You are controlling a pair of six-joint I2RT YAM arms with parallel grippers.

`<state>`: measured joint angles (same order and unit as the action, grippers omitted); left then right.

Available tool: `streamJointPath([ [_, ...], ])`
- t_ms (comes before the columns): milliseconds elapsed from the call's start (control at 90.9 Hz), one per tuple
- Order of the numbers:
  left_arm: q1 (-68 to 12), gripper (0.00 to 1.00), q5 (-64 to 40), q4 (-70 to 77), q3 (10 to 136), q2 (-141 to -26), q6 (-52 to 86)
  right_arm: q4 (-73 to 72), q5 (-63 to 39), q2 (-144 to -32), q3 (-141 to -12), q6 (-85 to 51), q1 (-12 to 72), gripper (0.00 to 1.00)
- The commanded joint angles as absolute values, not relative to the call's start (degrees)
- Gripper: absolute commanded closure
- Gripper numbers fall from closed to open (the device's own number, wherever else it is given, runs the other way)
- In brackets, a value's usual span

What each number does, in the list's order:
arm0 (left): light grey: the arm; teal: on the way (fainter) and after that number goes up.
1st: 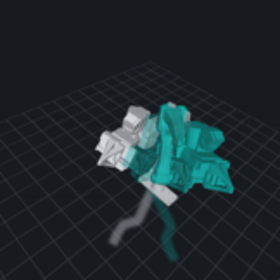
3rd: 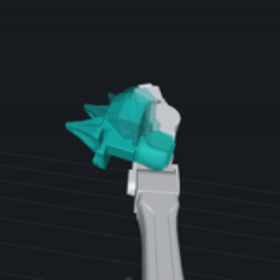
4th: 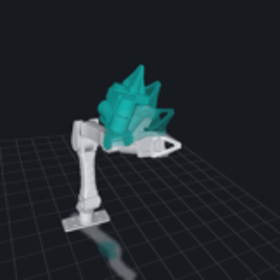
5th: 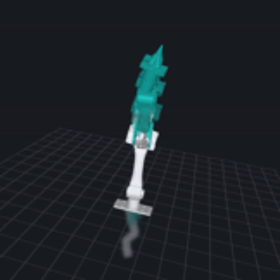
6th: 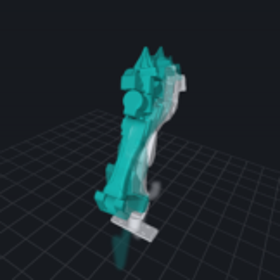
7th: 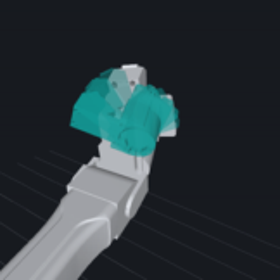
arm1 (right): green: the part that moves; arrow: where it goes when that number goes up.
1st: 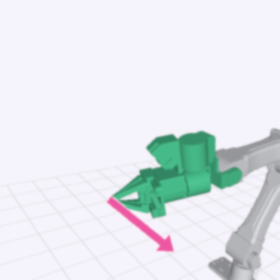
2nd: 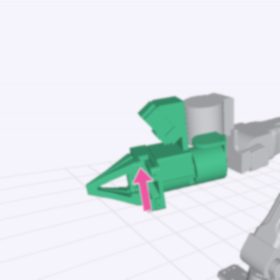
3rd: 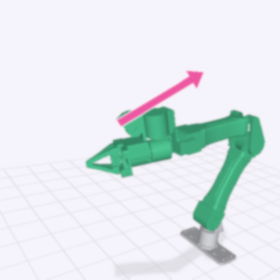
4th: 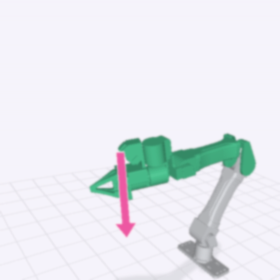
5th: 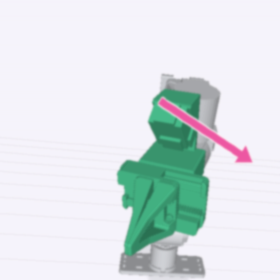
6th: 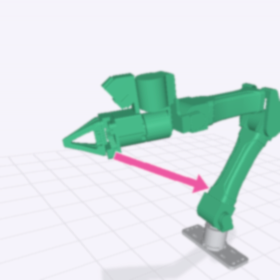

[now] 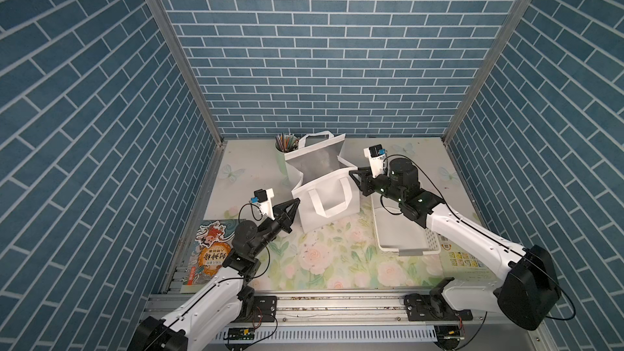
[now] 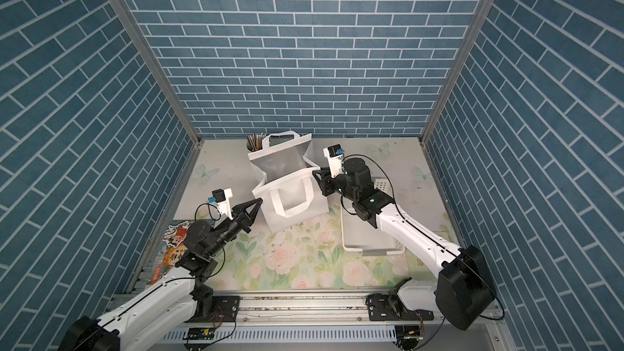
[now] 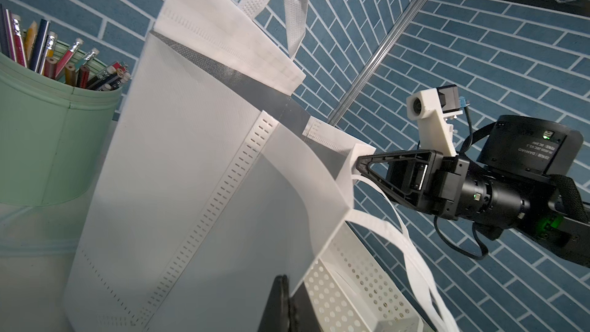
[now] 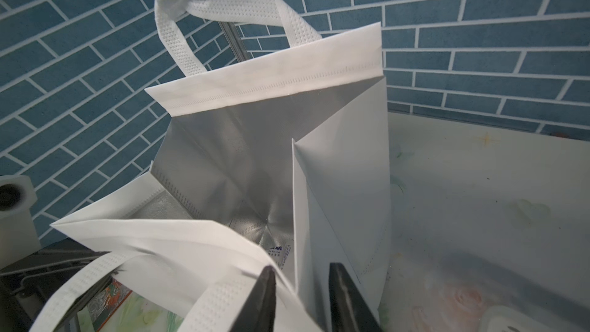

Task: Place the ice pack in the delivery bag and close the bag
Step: Close the delivery bag at the center of the board.

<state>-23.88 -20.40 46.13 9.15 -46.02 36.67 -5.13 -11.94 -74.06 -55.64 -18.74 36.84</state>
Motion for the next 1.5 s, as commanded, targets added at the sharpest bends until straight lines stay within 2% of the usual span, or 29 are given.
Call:
streamJointPath([
  [0, -24.62, 0.95, -19.64, 46.75, 11.25, -45.85, 37.09, 0.09, -10.86, -71.23, -58.51, -24.46, 36.88, 0.61],
  [165, -25.11, 0.96, -19.89, 44.88, 11.94, -45.29, 37.0, 11.03, -2.41, -66.29, -65.05, -31.73, 39.98, 0.58],
  [253, -25.35, 0.96, -19.61, 44.24, 11.8, -44.46, 37.1, 8.62, -2.38, -64.03, -65.65, -36.18, 43.0, 0.53],
  [330, -25.54, 0.95, -19.13, 43.69, 11.73, -43.68, 37.02, 4.51, -4.77, -64.67, -65.97, -40.46, 45.17, 0.53],
  [484, -26.05, 0.94, -18.12, 43.68, 11.24, -43.62, 37.04, -7.66, -7.07, -71.49, -65.72, -47.88, 50.32, 0.53],
  [660, -26.57, 0.93, -17.66, 43.92, 10.71, -43.59, 37.27, -13.23, -13.19, -83.71, -73.94, -53.75, 51.49, 0.5],
  [748, -26.98, 0.93, -17.31, 43.96, 10.51, -43.39, 37.27, -13.49, -13.32, -88.64, -77.68, -56.9, 51.69, 0.52],
  [847, -27.67, 0.92, -16.64, 43.98, 10.01, -43.34, 37.11, -15.51, -11.09, -91.69, -78.68, -62.1, 52.05, 0.65],
  [1012, -28.78, 0.92, -15.28, 43.75, 9.3, -42.65, 36.79, -12.12, -10.97, -97.14, -84.64, -68.58, 52.0, 0.74],
  [1155, -29.41, 0.92, -14.39, 42.08, 9.64, -41.9, 35.54, -4.1, -10.44, -100.78, -90.19, -74.09, 52.12, 0.66],
  [1397, -30.11, 0.92, -12.76, 40.55, 9.58, -40.63, 34.53, -3.43, -11.69, -100.91, -89.92, -82.26, 52.09, 0.64],
  [1485, -30.35, 0.92, -12.66, 40.4, 9.71, -40.44, 34.05, -4.04, -12.06, -100.99, -89.83, -83.51, 52.21, 0.56],
])
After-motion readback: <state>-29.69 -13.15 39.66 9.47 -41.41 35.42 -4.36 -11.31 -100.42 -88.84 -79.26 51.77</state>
